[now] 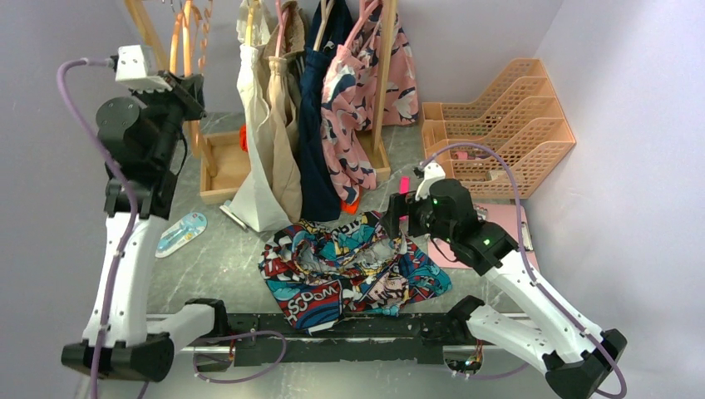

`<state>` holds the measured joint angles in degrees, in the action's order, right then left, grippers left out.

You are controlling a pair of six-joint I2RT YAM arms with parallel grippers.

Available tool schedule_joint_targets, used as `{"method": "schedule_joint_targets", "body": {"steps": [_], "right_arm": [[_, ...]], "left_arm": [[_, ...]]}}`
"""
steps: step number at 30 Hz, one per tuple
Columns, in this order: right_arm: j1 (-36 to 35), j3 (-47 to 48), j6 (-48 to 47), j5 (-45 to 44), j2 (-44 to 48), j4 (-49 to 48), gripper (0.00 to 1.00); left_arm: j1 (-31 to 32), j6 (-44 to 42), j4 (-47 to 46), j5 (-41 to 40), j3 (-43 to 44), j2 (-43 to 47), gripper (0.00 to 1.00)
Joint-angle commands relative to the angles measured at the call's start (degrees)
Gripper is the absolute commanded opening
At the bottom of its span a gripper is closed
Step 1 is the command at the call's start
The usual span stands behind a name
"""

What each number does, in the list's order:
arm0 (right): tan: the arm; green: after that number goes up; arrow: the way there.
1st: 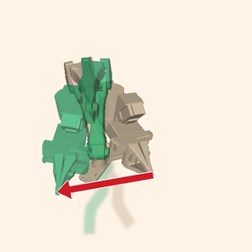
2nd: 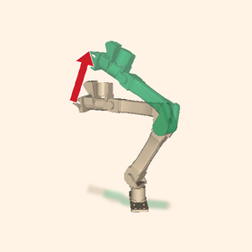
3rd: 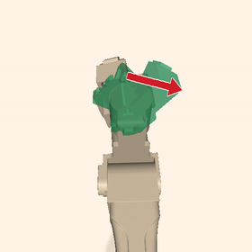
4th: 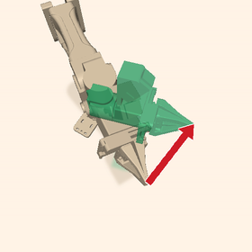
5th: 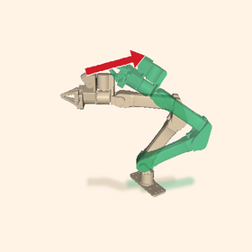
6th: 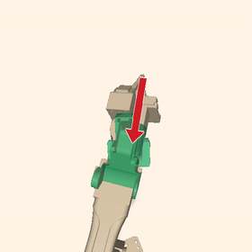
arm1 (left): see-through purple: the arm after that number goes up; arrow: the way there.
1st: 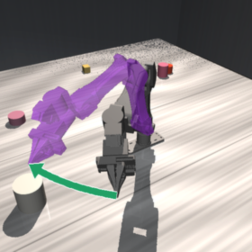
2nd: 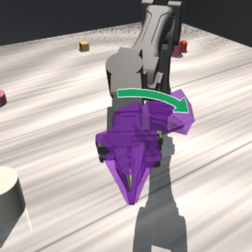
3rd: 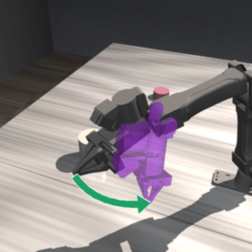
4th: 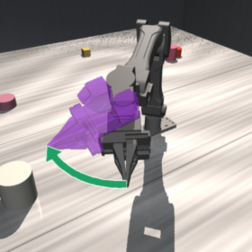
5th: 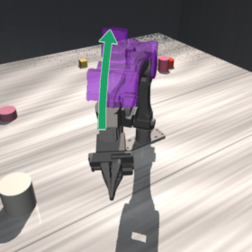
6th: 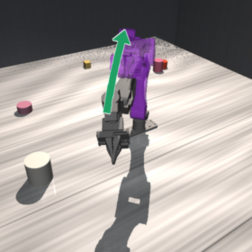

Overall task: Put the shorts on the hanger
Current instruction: Pick up the hanger from the clothesline.

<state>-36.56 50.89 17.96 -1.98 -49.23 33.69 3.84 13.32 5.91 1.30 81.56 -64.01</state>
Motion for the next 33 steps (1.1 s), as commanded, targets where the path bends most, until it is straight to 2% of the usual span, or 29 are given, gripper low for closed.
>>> {"method": "schedule_joint_targets", "body": {"steps": [1,10,16,20,23,27,33], "right_arm": [[0.09,-1.24,-0.15,0.96,1.41,-1.38,0.98],[0.03,-0.88,-0.59,3.24,2.12,-0.78,0.98],[0.03,-0.02,-0.4,3.34,3.53,0.07,0.98],[0.01,0.92,-0.24,3.65,4.5,0.79,0.98],[0.03,2.04,-0.2,4.6,4.73,1.79,0.98],[0.1,4.64,-1.03,6.06,5.58,3.96,0.98],[0.04,13.57,-4.66,13.62,7.65,6.55,0.99]], "left_arm": [[-0.41,2.89,0.83,0.86,-2.04,7.34,0.07],[-0.41,9.16,15.0,1.63,-2.56,19.44,0.07],[-0.41,10.35,27.63,3.84,3.7,24.53,0.07],[-0.41,12.06,30.73,6.89,8.03,27.09,0.07],[-0.43,13.38,30.23,11.4,10.44,28.22,0.07],[-0.43,15.89,24.77,19.68,8.62,30.57,0.07],[-0.41,21.17,9.64,37.41,1.47,31.69,0.07]]}}
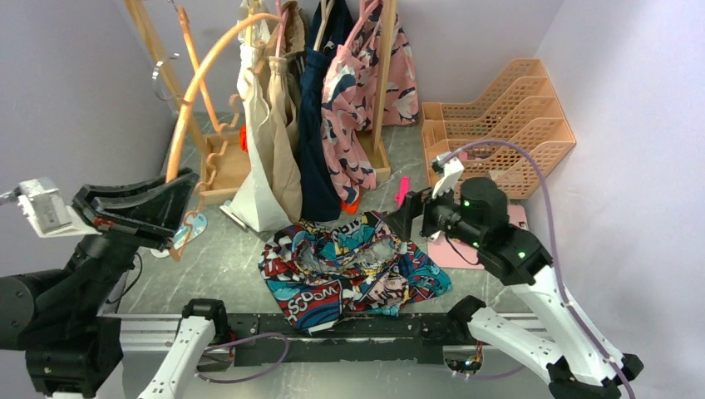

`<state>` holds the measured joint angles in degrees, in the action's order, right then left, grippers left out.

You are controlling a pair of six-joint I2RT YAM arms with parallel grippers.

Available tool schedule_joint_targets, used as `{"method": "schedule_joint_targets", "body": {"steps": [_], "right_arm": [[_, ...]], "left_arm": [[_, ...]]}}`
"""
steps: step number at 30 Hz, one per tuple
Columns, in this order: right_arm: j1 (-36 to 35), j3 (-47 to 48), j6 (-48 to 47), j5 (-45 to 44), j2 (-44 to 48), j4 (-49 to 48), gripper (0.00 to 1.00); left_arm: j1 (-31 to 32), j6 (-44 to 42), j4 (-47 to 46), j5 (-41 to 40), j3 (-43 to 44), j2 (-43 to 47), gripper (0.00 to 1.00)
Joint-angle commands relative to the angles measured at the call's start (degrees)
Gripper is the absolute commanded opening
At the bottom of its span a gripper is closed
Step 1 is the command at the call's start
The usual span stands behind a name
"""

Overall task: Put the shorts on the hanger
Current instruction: Pick up the hanger from the clothesline.

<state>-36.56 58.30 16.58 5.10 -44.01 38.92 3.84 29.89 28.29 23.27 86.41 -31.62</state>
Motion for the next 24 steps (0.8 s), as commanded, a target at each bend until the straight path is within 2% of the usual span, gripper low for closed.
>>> {"method": "schedule_joint_targets", "body": {"steps": [1,5,8,14,16,20,24], "right_arm": [[0.03,7.52,-3.72,8.38,2.93,1.34,0.99],[0.08,11.66,-5.15,15.04,5.78,0.37,0.99],[0.07,14.33,-5.64,19.26,7.8,0.23,0.99],[0.06,17.8,-2.51,16.81,9.4,0.12,0.99],[0.0,17.52,-0.02,16.18,9.27,-1.32,0.99],[0.11,15.92,4.63,15.22,8.55,-4.78,0.96],[0.25,17.16,6.69,10.68,5.78,-5.58,0.94]], "left_arm": [[-0.47,5.83,-15.24,17.89,-4.35,-1.1,0.07],[-0.58,9.18,-24.41,26.8,-8.7,-3.05,0.07],[-0.58,15.44,-37.89,33.49,-15.18,-4.49,0.07],[-0.58,28.37,-60.24,36.78,-28.06,-7.41,0.07],[-0.58,30.65,-64.38,36.99,-30.32,-8.29,0.07],[0.8,28.42,-63.71,35.48,-31.01,-9.73,0.07],[6.2,21.03,-55.38,31.81,-29.08,-12.97,0.07]]}}
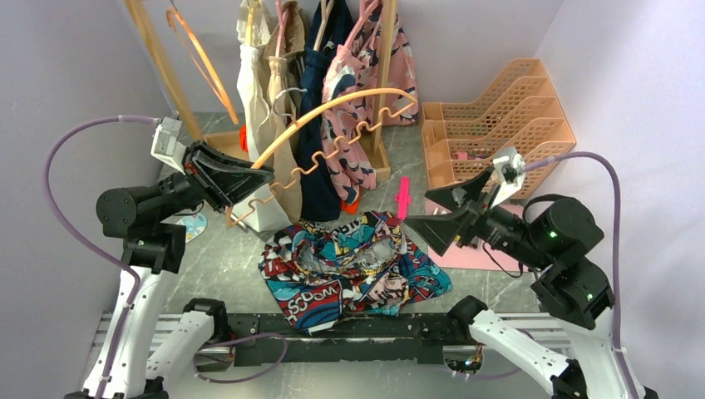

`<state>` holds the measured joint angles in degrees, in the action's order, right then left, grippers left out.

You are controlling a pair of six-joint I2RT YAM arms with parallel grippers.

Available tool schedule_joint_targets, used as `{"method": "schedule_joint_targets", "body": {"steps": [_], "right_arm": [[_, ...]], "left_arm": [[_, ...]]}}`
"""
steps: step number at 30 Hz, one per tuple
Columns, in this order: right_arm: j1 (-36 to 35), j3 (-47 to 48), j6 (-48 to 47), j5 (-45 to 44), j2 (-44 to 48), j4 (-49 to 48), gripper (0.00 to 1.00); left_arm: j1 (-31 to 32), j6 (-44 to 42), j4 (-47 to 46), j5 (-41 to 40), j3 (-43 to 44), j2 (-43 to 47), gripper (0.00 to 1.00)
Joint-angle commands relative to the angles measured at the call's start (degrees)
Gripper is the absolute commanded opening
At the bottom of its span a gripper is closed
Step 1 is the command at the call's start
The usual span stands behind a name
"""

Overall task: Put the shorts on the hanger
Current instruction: Pick up the hanger from the clothesline, then adjust the hanger.

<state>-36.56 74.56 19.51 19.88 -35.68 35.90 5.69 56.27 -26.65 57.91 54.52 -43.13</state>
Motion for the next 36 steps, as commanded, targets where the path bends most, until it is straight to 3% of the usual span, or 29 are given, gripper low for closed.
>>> {"method": "schedule_joint_targets", "body": {"steps": [1,5,8,17,20,26,36], "right_arm": [[0.26,1.58,3.99,-5.13,-3.34,-2.6,0.93],[0.31,3.91,3.71,-8.66,-5.55,-2.25,0.93],[0.33,4.76,3.24,-11.34,-5.45,-0.83,0.93],[0.33,8.2,2.54,-16.62,-2.65,7.31,0.93],[0.35,9.84,3.96,-18.16,-3.59,8.16,0.93],[0.4,9.83,8.8,-22.06,-4.85,6.93,0.91],[0.46,7.15,14.3,-27.44,-4.67,1.39,0.9]], "left_arm": [[7.05,-8.33,2.5,-4.62,3.61,-2.43,0.07],[25.07,-24.11,16.56,-18.15,9.3,-7.89,0.07],[35.22,-30.97,20.1,-28.4,11.67,-11.35,0.07],[44.9,-34.55,17.36,-44.17,16.49,-18.79,0.07],[50.99,-40.89,18.24,-51.59,19.73,-22.78,0.07],[60.4,-47.57,13.19,-67.11,20.96,-28.71,0.07],[67.94,-52.16,4.37,-80.33,17.87,-32.03,0.07]]}}
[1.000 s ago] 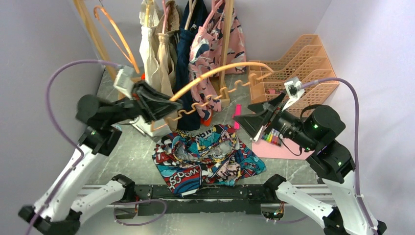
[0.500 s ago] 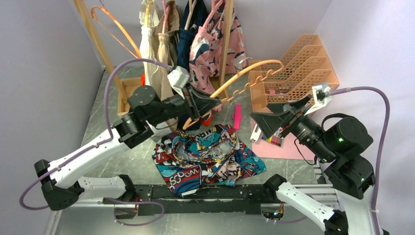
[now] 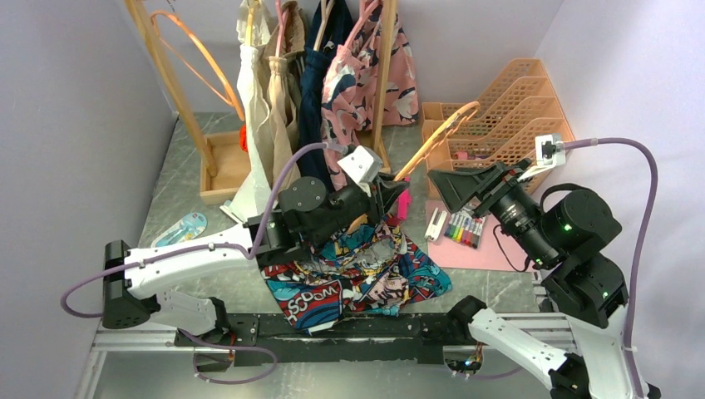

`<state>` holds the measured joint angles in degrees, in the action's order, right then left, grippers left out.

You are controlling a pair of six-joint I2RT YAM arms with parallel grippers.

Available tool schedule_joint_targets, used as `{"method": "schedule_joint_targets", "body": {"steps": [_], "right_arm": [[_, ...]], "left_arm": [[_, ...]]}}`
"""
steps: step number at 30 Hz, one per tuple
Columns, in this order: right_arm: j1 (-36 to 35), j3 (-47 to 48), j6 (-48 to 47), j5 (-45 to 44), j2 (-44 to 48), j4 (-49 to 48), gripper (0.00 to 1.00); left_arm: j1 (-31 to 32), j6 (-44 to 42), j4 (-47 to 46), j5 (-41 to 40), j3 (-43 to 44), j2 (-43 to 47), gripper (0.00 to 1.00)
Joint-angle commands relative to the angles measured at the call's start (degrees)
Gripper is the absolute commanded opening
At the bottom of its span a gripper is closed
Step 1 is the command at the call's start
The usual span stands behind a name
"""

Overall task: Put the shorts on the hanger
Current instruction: Adjust the hanger.

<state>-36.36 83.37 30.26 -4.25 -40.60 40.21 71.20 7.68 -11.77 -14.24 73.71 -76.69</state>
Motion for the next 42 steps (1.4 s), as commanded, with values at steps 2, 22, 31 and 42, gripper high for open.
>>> {"method": "schedule_joint_targets", "body": {"steps": [2,22,31,42], "right_arm": [[0.23,-3.21,4.91,-2.87,0.21,-4.4,0.9],[0.26,-5.44,-8.54,6.55,5.24,0.93,0.93],[0.29,2.99,-20.04,16.51,3.08,5.75,0.93],[0.03,5.38,-26.7,37.7,-0.25,9.21,0.95]], "left_arm": [[3.16,-3.81,-12.94,-9.64,-3.22,2.01,0.07],[6.14,2.26,-5.78,-8.54,-14.22,13.9,0.07],[6.14,5.37,12.67,15.22,-14.59,22.96,0.07],[6.14,4.15,27.36,22.26,-10.48,26.72,0.07]]}}
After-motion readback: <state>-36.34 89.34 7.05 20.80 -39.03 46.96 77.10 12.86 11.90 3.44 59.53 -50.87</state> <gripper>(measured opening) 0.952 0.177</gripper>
